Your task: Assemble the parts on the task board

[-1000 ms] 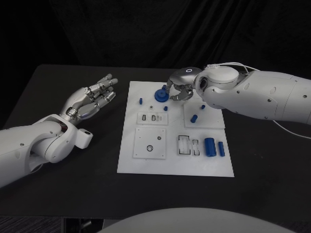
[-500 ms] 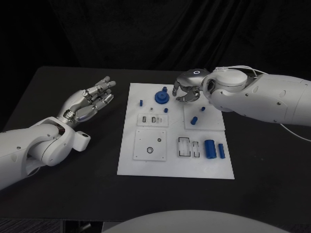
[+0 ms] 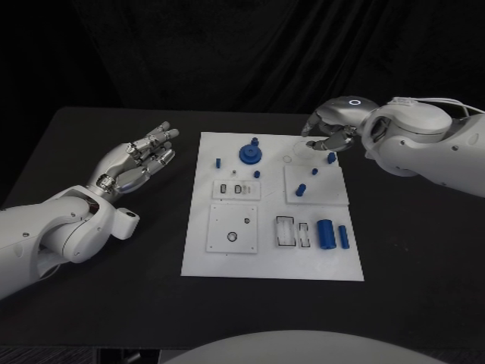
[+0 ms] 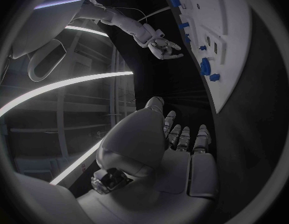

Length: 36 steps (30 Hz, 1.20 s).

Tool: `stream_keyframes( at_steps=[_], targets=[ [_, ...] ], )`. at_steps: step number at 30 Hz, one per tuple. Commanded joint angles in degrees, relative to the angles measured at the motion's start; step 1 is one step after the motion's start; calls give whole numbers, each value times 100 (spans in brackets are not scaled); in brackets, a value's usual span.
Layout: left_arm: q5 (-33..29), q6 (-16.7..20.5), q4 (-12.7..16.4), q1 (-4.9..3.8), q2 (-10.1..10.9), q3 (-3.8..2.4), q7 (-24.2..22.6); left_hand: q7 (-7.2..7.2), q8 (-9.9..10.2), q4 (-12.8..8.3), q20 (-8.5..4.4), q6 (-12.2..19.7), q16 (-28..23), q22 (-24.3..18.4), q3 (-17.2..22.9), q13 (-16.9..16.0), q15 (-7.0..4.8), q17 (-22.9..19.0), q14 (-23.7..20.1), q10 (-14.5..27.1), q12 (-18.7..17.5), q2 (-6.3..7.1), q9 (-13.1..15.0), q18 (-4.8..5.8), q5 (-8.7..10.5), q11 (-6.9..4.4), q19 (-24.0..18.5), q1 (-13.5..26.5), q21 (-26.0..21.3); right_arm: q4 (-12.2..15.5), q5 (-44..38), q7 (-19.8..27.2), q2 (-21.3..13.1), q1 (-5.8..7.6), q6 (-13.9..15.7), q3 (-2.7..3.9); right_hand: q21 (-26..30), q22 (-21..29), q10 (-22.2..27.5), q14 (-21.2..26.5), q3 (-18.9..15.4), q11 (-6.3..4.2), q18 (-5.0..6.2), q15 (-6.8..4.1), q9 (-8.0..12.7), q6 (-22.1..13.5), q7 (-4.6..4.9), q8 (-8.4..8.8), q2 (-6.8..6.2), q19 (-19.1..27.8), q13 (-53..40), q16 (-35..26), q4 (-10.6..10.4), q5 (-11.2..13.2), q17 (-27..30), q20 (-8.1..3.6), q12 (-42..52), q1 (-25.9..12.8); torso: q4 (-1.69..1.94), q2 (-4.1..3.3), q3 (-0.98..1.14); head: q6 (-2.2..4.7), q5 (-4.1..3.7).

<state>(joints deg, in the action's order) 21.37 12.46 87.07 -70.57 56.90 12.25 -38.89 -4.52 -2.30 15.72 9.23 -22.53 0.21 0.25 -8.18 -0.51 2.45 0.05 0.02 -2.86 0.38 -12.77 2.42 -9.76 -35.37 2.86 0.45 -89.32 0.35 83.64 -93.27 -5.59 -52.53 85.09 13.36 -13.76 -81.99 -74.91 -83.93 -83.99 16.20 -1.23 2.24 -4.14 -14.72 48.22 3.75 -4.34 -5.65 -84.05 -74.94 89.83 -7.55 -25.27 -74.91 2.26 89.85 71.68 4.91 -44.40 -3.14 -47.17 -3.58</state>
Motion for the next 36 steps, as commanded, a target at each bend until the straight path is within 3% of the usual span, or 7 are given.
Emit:
stream_keyframes(
  at_steps=[1,5,10,16,20,36],
  targets=[
    [25,-13,13,-11,-8,-4,-658,-23,-25,-1,42,-28,-21,5,28,-8,51,-5,-2,6,20,-4,9,-59,-22,27,0,-62,2,52,-35,-288,-188,16,180,-16,-22,-1248,-607,-601,-20,14,-25,-4,84,-230,-13,79,-9,-136,-1506,17,-80,-12,-1509,15,15,-55,-59,19,6,-31,50],
    [24,-24,0,-11,-34,-4,-660,-23,-25,-1,42,-28,-21,5,28,-8,51,-5,-2,6,20,-4,9,-59,-22,27,0,-62,2,-2,-35,-291,-386,-11,181,-36,-54,-1259,-607,-601,-50,3,-34,-22,145,-368,-31,78,-47,-159,-1506,17,-136,-10,-1509,0,15,-60,-93,32,6,-54,75],
    [24,-38,-13,-10,-58,-4,-662,-24,-25,-2,43,-27,-21,5,35,-8,49,-5,-2,6,20,0,9,-59,-27,28,0,-63,1,-50,-35,-262,-501,-69,230,-43,-54,-1260,-607,-601,-83,0,-34,-35,164,-383,-34,63,-72,-161,-1506,17,-194,-9,-1509,-11,15,-92,-109,32,4,-83,94],
    [24,-52,-34,-9,-81,-4,-662,-24,-25,-2,43,-27,-21,5,35,-8,49,-5,-2,6,20,0,9,-59,-27,28,0,-63,1,-102,-34,-206,-593,-185,286,-47,-52,-1260,-607,-601,-130,-1,-34,-52,181,-370,-37,45,-110,-164,-1506,17,-278,-9,-1509,-27,15,-131,-108,22,9,-101,98],
    [24,-64,-45,-9,-94,-4,-661,-24,-25,-2,44,-22,-21,5,38,-8,50,-5,-2,7,20,1,9,-59,-25,28,0,-64,2,-149,-34,-181,-601,-249,281,-48,-36,-1254,-607,-601,-138,0,-30,-56,182,-359,-38,38,-118,-155,-1506,17,-291,-11,-1509,-31,15,-132,-79,20,7,-115,68],
    [25,-91,-65,-7,-117,-4,-653,-24,-25,-2,44,-22,-21,5,38,-8,50,-5,-2,7,20,1,9,-59,-25,28,0,-64,2,-298,-33,-110,-494,-353,257,-49,117,-1205,-607,-601,-148,-2,5,-77,181,-219,-41,-22,-152,-73,-1506,17,-338,-17,-1509,-53,15,-23,-90,19,16,-161,50]
  ],
)
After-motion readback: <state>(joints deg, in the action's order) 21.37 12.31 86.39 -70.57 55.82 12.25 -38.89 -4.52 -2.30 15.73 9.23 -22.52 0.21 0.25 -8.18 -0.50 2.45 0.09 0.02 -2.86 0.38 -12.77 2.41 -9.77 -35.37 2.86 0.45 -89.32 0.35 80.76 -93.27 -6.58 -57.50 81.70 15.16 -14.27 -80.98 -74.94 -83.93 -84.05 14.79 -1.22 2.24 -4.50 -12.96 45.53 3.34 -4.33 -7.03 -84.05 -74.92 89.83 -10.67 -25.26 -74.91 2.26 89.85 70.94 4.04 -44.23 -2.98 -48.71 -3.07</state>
